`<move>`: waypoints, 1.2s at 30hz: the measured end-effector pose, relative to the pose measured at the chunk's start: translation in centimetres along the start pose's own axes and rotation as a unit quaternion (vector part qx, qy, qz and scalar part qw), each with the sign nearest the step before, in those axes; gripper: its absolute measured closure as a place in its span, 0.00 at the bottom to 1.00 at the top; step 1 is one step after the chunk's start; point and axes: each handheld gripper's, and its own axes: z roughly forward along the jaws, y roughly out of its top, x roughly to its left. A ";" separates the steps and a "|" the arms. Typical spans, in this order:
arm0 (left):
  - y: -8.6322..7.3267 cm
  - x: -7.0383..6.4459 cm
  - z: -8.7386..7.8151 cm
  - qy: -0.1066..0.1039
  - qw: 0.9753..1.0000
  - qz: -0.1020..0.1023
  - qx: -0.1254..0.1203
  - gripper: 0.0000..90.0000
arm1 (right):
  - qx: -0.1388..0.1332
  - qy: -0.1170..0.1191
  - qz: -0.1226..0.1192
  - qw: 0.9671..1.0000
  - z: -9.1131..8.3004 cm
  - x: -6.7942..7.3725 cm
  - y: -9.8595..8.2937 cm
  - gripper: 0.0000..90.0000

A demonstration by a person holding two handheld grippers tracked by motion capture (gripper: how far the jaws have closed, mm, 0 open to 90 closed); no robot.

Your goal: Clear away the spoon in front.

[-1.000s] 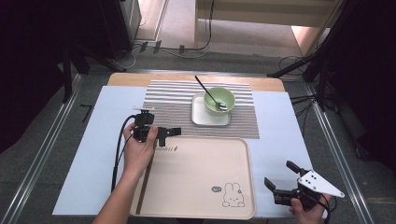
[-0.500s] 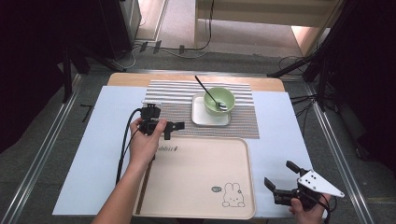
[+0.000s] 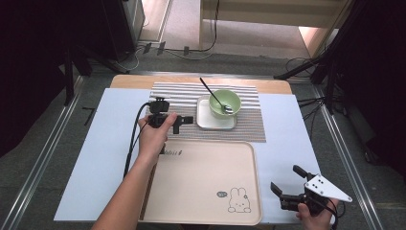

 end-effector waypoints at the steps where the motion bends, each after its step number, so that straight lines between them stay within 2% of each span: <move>1: 0.2 0.1 0.2 -0.007 1.000 0.001 0.002 0.20 | 0.000 0.000 0.000 1.000 0.0 0.0 0.0 0.00; 8: 1.3 0.3 1.9 -0.012 1.000 0.005 0.004 0.23 | 0.002 -0.001 0.000 1.000 0.1 -0.1 -0.1 0.00; 10: 1.9 0.5 2.7 -0.022 1.000 0.001 0.009 0.25 | 0.002 -0.001 -0.001 1.000 0.1 -0.1 -0.1 0.00; 11: 2.1 0.6 2.9 -0.024 1.000 -0.001 0.003 0.25 | 0.002 -0.001 0.000 1.000 0.1 -0.1 -0.1 0.00; 26: 4.6 0.8 5.0 0.011 1.000 0.004 -0.013 0.36 | 0.004 -0.001 0.002 1.000 0.2 -0.3 -0.2 0.01; 29: 5.2 0.6 5.2 0.013 1.000 0.007 -0.017 0.36 | 0.005 -0.001 0.002 1.000 0.2 -0.3 -0.2 0.01; 32: 5.8 0.5 5.3 0.012 0.999 0.005 -0.033 0.39 | 0.006 -0.002 0.003 1.000 0.2 -0.3 -0.2 0.01; 36: 6.5 0.1 5.8 0.013 0.999 0.006 -0.032 0.41 | 0.007 -0.002 0.003 1.000 0.2 -0.4 -0.2 0.01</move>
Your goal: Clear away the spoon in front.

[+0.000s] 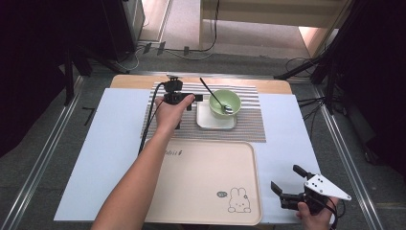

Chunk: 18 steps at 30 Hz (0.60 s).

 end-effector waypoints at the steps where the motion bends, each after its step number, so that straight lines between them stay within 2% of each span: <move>1: 0.0 0.0 0.0 0.000 1.000 0.000 0.000 0.42 | 0.000 0.000 0.000 1.000 0.0 0.0 0.0 0.01; 2: 0.2 -0.1 0.4 -0.004 1.000 -0.005 -0.002 0.42 | 0.000 0.001 0.000 1.000 0.0 0.0 0.0 0.01; 6: 0.5 0.0 1.5 0.001 1.000 -0.004 0.005 0.48 | -0.001 0.000 0.002 1.000 0.0 -0.1 0.0 0.01; 8: 0.7 -0.1 2.0 0.000 1.000 -0.010 0.004 0.51 | -0.001 0.001 0.003 1.000 0.0 -0.1 0.0 0.01; 10: 1.0 0.0 2.3 -0.010 1.000 -0.025 0.000 0.54 | -0.001 0.000 0.001 1.000 0.0 -0.1 -0.1 0.01; 12: 1.2 -0.1 2.8 -0.004 1.000 -0.024 0.007 0.56 | -0.001 0.000 0.003 1.000 -0.1 -0.1 -0.1 0.01; 14: 1.4 -0.2 3.2 -0.013 0.999 -0.032 0.010 0.59 | -0.001 -0.001 0.003 1.000 -0.1 -0.2 -0.1 0.01; 18: 1.7 -0.4 3.8 -0.017 0.999 -0.039 0.004 0.65 | -0.003 -0.002 0.004 1.000 -0.1 -0.3 -0.1 0.01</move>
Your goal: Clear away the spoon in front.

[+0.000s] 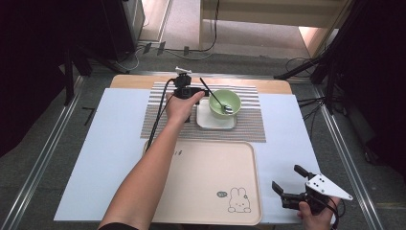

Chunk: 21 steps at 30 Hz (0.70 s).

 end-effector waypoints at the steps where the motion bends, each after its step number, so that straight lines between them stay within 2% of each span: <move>1: 0.0 0.0 0.0 0.000 1.000 0.000 0.000 0.66 | 0.000 0.000 0.000 1.000 0.0 0.0 0.0 0.01; 2: 0.0 0.1 0.1 0.001 1.000 -0.004 -0.004 0.68 | 0.000 0.001 -0.001 1.000 0.0 0.0 0.0 0.01; 3: 0.1 0.2 0.5 0.011 1.000 -0.005 -0.003 0.69 | 0.001 0.002 -0.001 1.000 0.0 0.0 0.0 0.01; 7: 0.2 0.2 1.0 0.012 1.000 -0.007 -0.001 0.70 | 0.000 0.001 0.001 1.000 -0.1 0.0 0.0 0.01; 9: 0.3 0.2 1.1 0.005 1.000 -0.015 -0.008 0.71 | 0.002 0.000 0.004 1.000 -0.1 0.0 0.0 0.01; 10: 0.4 0.1 1.1 0.010 1.000 -0.017 -0.012 0.72 | 0.002 0.001 0.003 1.000 -0.1 -0.1 0.0 0.01; 14: 0.6 0.1 1.3 0.009 1.000 -0.021 -0.011 0.75 | 0.001 -0.001 0.005 1.000 -0.1 -0.2 0.0 0.01; 16: 0.8 0.1 1.4 -0.001 1.000 -0.028 -0.012 0.79 | 0.001 -0.001 0.004 1.000 -0.1 -0.1 0.0 0.01; 17: 0.9 0.1 1.6 -0.014 0.999 -0.035 -0.012 0.79 | 0.001 -0.001 0.004 1.000 -0.1 -0.1 0.0 0.01; 21: 1.0 0.3 1.8 -0.021 0.998 -0.049 -0.018 0.84 | 0.004 -0.004 0.005 1.000 -0.1 -0.1 -0.1 0.01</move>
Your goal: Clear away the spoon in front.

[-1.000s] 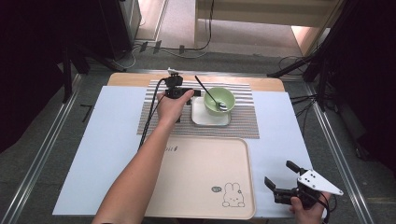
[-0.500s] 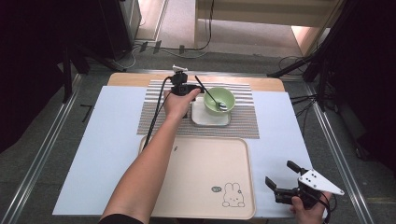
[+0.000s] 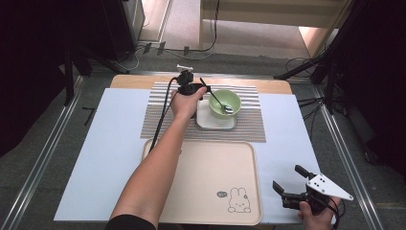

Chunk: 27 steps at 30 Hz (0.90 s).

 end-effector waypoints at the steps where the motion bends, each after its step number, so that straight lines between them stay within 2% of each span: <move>1: 0.0 0.0 0.1 0.002 1.000 -0.001 -0.002 0.84 | 0.000 -0.001 -0.001 1.000 0.0 0.0 0.0 0.01; 9: -0.1 0.4 0.6 -0.010 1.000 -0.009 -0.004 0.84 | 0.001 -0.006 -0.001 1.000 0.0 -0.2 -0.1 0.02; 10: -0.1 0.3 0.6 -0.013 1.000 -0.014 -0.004 0.85 | 0.001 -0.006 0.001 1.000 0.0 -0.1 -0.1 0.02; 14: 0.0 0.1 0.4 -0.019 1.000 -0.009 -0.007 0.92 | 0.002 -0.005 0.003 1.000 0.0 -0.2 -0.1 0.02; 17: 0.2 0.1 0.1 -0.032 0.999 -0.023 -0.008 0.99 | 0.001 -0.004 0.000 1.000 0.0 -0.2 -0.1 0.02; 21: 0.5 -0.1 -0.6 -0.033 0.999 -0.017 -0.021 1.00 | 0.002 -0.005 0.001 1.000 0.1 -0.1 -0.1 0.02; 23: 0.6 -0.1 -0.9 -0.050 0.998 -0.023 -0.019 1.00 | 0.002 -0.005 0.001 1.000 0.1 -0.1 -0.1 0.02; 25: 0.7 -0.3 -1.2 -0.044 0.999 -0.018 -0.022 1.00 | 0.002 -0.005 0.002 1.000 0.0 -0.1 -0.1 0.02; 27: 0.8 -0.4 -1.6 -0.050 0.998 -0.016 -0.020 1.00 | 0.003 -0.005 0.002 1.000 0.1 -0.2 -0.1 0.02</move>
